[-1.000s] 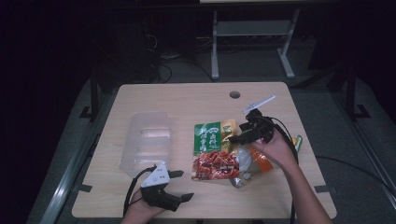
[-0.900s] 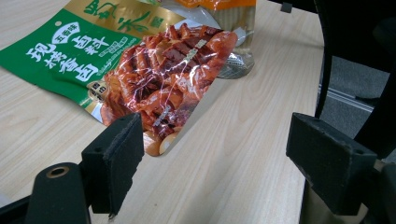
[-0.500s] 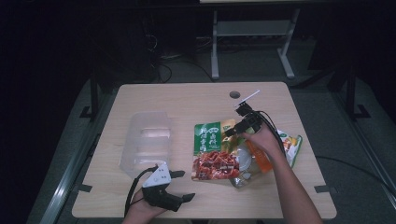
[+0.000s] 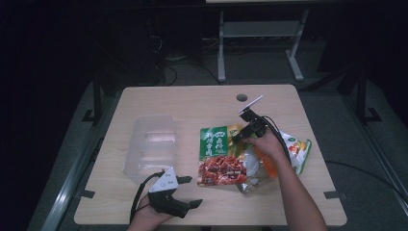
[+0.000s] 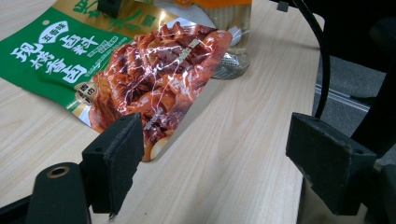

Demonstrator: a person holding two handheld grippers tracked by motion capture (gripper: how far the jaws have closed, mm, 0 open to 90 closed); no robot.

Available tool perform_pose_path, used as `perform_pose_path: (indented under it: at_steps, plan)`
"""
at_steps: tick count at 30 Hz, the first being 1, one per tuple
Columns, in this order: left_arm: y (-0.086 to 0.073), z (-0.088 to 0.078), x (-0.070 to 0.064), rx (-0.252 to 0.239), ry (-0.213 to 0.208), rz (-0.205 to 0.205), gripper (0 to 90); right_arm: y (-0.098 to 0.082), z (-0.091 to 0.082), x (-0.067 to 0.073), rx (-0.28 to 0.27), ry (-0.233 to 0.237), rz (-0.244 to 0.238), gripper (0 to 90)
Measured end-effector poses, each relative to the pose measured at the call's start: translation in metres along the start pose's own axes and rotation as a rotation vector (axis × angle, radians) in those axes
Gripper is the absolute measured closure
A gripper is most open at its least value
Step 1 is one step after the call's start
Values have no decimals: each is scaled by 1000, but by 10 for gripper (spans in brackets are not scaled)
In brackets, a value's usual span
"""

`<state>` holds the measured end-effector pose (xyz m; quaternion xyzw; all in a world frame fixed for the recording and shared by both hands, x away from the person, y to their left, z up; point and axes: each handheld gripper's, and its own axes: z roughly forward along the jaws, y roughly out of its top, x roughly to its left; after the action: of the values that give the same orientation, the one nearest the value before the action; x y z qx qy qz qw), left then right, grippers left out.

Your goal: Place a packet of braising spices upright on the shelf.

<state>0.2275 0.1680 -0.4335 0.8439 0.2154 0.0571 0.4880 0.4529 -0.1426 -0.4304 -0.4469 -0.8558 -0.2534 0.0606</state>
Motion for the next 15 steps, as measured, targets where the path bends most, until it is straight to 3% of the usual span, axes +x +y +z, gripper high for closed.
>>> perform_pose_path:
  at_steps: [5,7,12,15]
  plan:
    - [0,1,0,4,2,-5,190,0,-5,4,-32,-5,-33,815]
    - [0,1,1,3,10,-8,189,0,-8,7,-47,1,-48,876]
    - [1,1,2,-1,17,-18,189,-1,-18,18,-81,-5,-97,898]
    - [1,2,3,-6,16,-50,189,-3,-25,24,-119,-1,-118,900]
